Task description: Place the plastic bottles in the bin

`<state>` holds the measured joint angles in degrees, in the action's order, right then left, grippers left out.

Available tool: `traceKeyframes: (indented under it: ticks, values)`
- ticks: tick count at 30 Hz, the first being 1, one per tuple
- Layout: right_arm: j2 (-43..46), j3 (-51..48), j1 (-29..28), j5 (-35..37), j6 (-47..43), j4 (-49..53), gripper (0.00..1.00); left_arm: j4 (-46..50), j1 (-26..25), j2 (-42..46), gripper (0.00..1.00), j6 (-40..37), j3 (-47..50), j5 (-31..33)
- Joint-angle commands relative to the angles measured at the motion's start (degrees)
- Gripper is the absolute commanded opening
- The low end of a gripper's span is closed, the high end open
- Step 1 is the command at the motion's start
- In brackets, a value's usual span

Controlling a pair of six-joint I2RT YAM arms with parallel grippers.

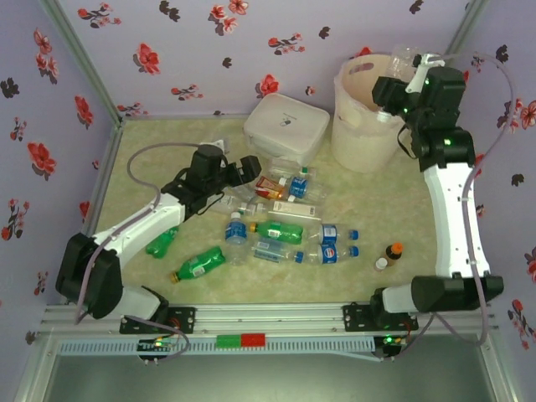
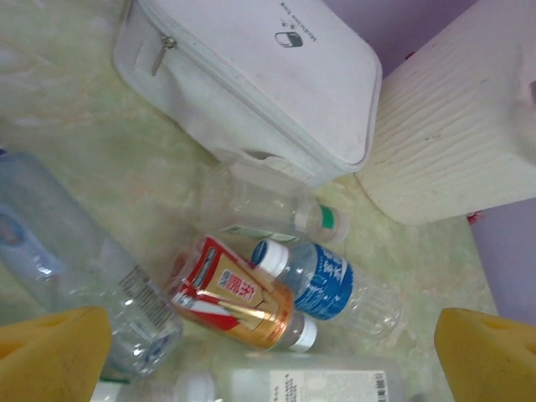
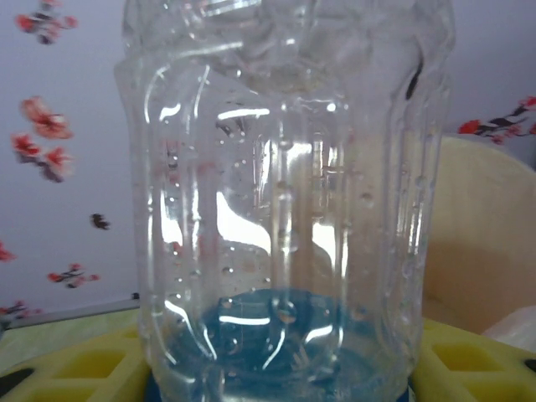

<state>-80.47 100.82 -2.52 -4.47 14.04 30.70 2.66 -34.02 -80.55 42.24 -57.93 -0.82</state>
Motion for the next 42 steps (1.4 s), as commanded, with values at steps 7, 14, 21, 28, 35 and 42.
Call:
traceKeyframes:
  ticks: [7,14,21,28,35,42]
  values:
    - [-16.69,12.62,2.03,5.92,-2.51,-2.97,0.5,6.26,-0.3,4.3,1.0,-5.45,-0.2,6.72]
    - [-28.22,21.77,3.4,7.36,-2.28,0.58,0.51,9.74,-0.1,7.03,1.0,-8.09,-0.34,10.4]
    - [-33.79,25.81,3.67,5.68,-0.77,4.15,0.73,12.57,2.77,11.86,1.0,-9.17,2.46,12.07]
    - [-31.73,30.89,3.63,5.96,-0.35,6.61,1.0,17.27,7.71,16.73,1.0,-9.5,4.74,12.34]
    - [-22.22,25.78,1.94,1.29,-0.12,7.64,1.0,27.54,13.12,20.81,1.0,-13.06,4.99,13.39]
    - [-4.89,-1.51,-6.77,4.51,-0.13,-0.53,1.0,35.47,21.93,24.09,1.0,-13.95,9.87,13.38]
